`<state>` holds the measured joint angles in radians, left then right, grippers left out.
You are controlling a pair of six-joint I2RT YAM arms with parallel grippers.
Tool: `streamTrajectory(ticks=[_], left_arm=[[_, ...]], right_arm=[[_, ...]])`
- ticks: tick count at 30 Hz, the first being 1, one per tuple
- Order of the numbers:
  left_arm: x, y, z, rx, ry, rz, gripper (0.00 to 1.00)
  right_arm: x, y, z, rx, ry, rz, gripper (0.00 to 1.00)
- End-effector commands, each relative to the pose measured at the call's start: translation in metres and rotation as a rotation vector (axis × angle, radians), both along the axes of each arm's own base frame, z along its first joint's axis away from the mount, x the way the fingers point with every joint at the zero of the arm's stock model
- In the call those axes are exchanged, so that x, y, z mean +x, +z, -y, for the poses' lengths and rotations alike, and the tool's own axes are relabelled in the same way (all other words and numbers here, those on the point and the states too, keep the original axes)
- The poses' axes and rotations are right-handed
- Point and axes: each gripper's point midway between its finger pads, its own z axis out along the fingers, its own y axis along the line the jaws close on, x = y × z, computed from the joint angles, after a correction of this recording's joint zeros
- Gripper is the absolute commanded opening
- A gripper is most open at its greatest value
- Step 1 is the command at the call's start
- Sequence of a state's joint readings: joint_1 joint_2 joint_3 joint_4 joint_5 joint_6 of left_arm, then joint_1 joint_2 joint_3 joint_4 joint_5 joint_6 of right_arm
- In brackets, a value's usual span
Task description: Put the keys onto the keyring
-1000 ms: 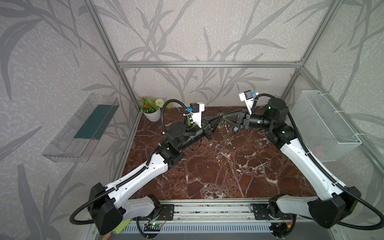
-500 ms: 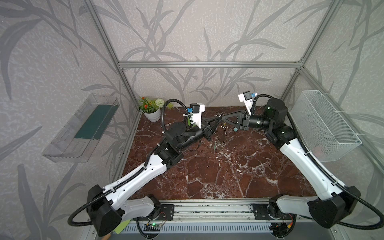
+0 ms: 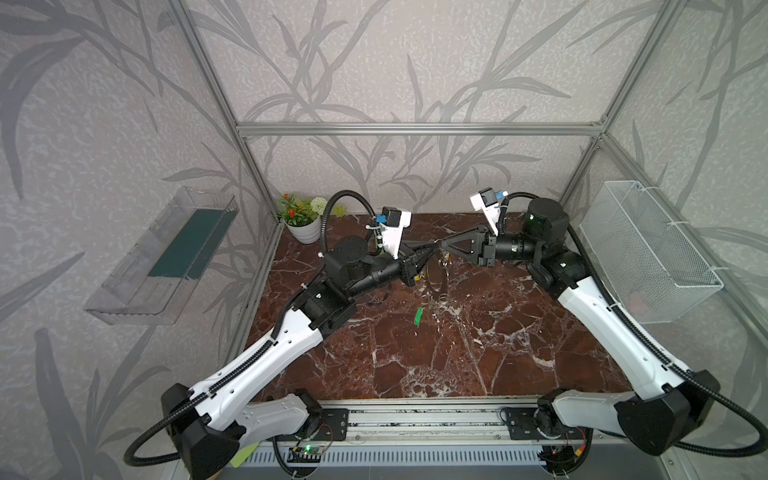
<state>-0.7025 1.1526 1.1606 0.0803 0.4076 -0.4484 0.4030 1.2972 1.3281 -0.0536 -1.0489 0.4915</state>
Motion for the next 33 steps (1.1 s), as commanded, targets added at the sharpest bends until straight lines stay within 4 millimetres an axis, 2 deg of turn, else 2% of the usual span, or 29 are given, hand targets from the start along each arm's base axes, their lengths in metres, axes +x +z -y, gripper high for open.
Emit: streamTrajectory(ticks=[1, 11, 20, 33], left_arm=[[-0.001, 0.017, -0.006, -0.028, -0.009, 0.015, 0.00], [0.001, 0.040, -0.014, -0.175, 0.020, 0.052, 0.00], [0.006, 0.057, -0.019, -0.320, 0.038, 0.059, 0.00], [0.010, 0.061, -0.018, -0.356, 0.057, 0.072, 0.00]], right_arm=[[-0.001, 0.012, 0.001, 0.012, 0.006, 0.048, 0.00], [0.003, 0.004, -0.001, 0.011, 0.013, 0.013, 0.00], [0.006, 0.007, -0.004, 0.043, 0.031, -0.007, 0.13], [0.007, 0.011, -0.006, 0.065, 0.032, -0.009, 0.22]])
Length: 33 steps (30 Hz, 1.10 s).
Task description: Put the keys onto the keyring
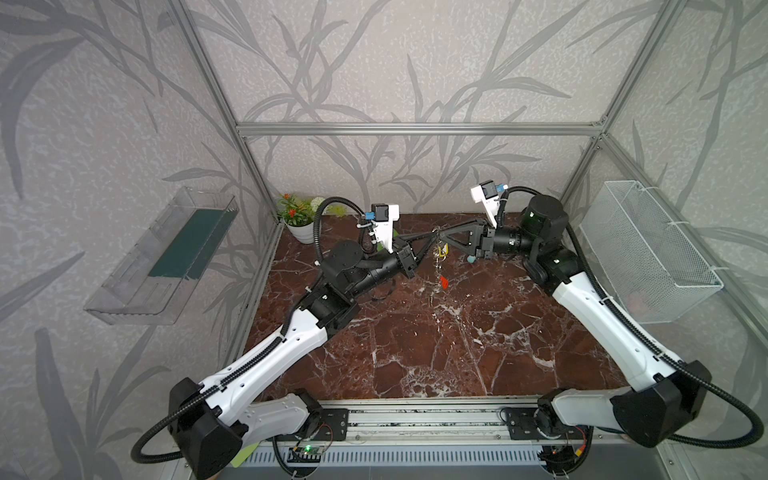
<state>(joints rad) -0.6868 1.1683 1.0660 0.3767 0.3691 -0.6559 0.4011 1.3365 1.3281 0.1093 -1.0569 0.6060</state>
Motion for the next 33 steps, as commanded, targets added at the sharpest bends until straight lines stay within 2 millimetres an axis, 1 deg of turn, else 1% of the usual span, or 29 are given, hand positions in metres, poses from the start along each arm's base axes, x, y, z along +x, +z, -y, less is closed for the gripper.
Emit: streamTrajectory(ticks=[1, 11, 16, 17, 18, 19, 23, 33], left_arm=[[-0.004, 0.044, -0.012, -0.130, 0.035, 0.106, 0.00], [-0.002, 0.046, -0.003, -0.156, 0.022, 0.110, 0.00], [-0.002, 0.045, -0.004, -0.152, 0.030, 0.107, 0.00], [-0.003, 0.046, -0.005, -0.154, 0.031, 0.109, 0.00], [-0.003, 0.046, -0.004, -0.155, 0.030, 0.109, 0.00], [-0.002, 0.045, -0.004, -0.157, 0.030, 0.107, 0.00], [-0.002, 0.048, -0.002, -0.173, 0.021, 0.111, 0.00], [-0.001, 0.049, 0.007, -0.184, -0.001, 0.117, 0.00]], right_arm=[[-0.004, -0.002, -0.001, 0.003, 0.027, -0.010, 0.24], [0.000, -0.002, -0.002, 0.010, 0.014, -0.006, 0.25], [0.000, 0.002, 0.000, 0.015, 0.007, 0.004, 0.25], [0.000, 0.003, 0.000, 0.020, 0.006, -0.012, 0.22], [0.000, 0.003, 0.001, 0.024, 0.008, -0.022, 0.15], [0.000, 0.003, 0.000, 0.029, 0.010, -0.025, 0.11], [0.000, -0.005, -0.002, 0.026, 0.015, -0.044, 0.13], [-0.009, -0.011, -0.014, 0.003, 0.068, -0.050, 0.05]])
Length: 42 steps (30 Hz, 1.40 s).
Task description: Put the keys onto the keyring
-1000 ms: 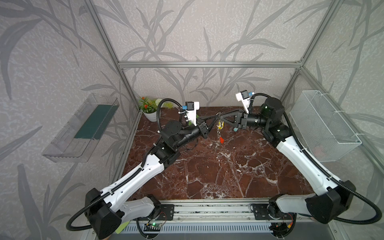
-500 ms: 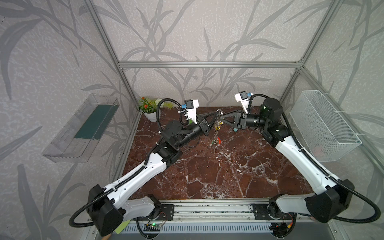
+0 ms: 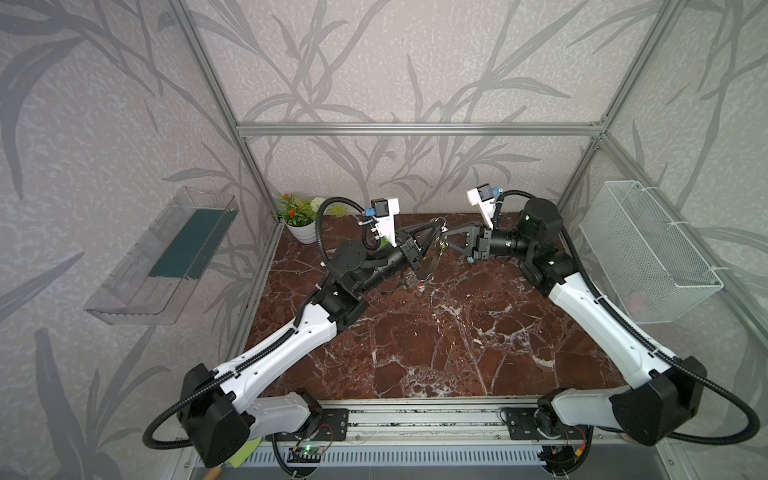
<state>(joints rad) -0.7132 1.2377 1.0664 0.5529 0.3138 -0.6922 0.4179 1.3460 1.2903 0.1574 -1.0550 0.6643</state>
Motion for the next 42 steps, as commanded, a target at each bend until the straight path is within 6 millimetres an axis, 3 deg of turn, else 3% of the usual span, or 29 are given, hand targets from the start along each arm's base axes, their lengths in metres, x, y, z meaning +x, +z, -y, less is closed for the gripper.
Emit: streamTrajectory(ticks=[1, 10, 26, 29, 36, 42], left_arm=[[-0.010, 0.034, -0.002, -0.084, -0.020, 0.075, 0.00], [-0.010, 0.034, -0.001, -0.086, -0.015, 0.076, 0.00], [-0.010, 0.033, 0.005, -0.099, -0.032, 0.071, 0.00], [-0.011, 0.032, 0.003, -0.094, -0.025, 0.070, 0.00], [-0.013, 0.027, -0.001, -0.083, -0.015, 0.058, 0.00], [-0.012, 0.025, 0.000, -0.080, -0.018, 0.050, 0.00]], right_arm=[[-0.010, -0.002, -0.009, -0.005, 0.059, 0.004, 0.04], [-0.007, -0.017, -0.010, -0.067, 0.046, -0.014, 0.04], [-0.001, -0.022, -0.011, -0.121, 0.008, -0.010, 0.11], [0.003, -0.024, -0.003, -0.146, -0.038, -0.016, 0.22], [0.004, -0.011, 0.032, -0.154, -0.150, -0.021, 0.34], [-0.007, -0.001, 0.058, -0.171, -0.232, 0.012, 0.34]])
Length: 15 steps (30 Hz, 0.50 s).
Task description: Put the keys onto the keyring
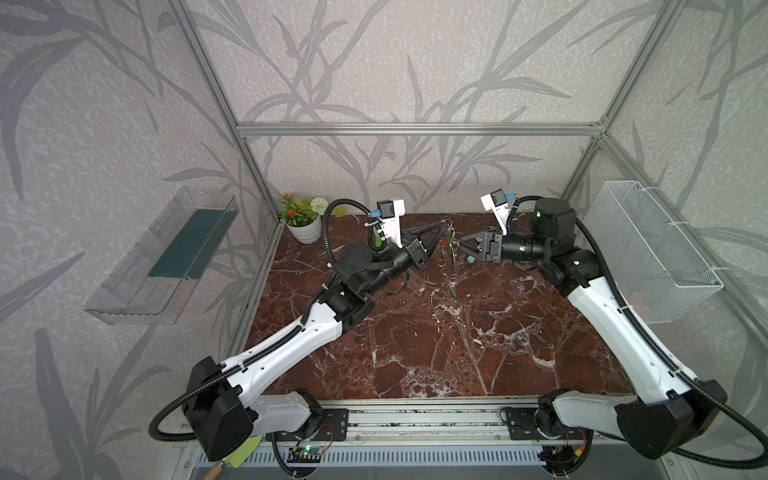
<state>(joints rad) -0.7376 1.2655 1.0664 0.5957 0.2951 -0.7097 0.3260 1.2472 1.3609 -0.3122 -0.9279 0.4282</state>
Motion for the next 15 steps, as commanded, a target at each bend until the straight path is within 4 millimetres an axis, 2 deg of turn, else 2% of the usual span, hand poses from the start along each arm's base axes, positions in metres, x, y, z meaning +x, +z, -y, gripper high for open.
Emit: streamTrajectory(ticks=[1, 6, 8, 11, 13, 15], left_arm=[[-0.012, 0.025, -0.009, -0.057, -0.007, 0.053, 0.00], [-0.015, 0.023, -0.007, -0.052, -0.028, 0.049, 0.00], [-0.017, 0.023, -0.007, -0.048, -0.038, 0.048, 0.00], [-0.019, 0.021, -0.007, -0.040, -0.044, 0.047, 0.00], [-0.019, 0.021, -0.007, -0.039, -0.042, 0.049, 0.00], [-0.019, 0.020, -0.008, -0.037, -0.039, 0.049, 0.00]], right_arm=[[-0.012, 0.022, 0.015, -0.002, -0.040, 0.068, 0.34], [-0.012, 0.057, 0.005, 0.098, 0.024, 0.130, 0.36], [-0.010, 0.063, -0.002, 0.118, 0.043, 0.152, 0.38], [-0.010, 0.067, -0.016, 0.126, 0.093, 0.163, 0.38], [-0.007, 0.063, -0.021, 0.120, 0.102, 0.152, 0.37], [-0.005, 0.061, -0.024, 0.126, 0.112, 0.143, 0.33]])
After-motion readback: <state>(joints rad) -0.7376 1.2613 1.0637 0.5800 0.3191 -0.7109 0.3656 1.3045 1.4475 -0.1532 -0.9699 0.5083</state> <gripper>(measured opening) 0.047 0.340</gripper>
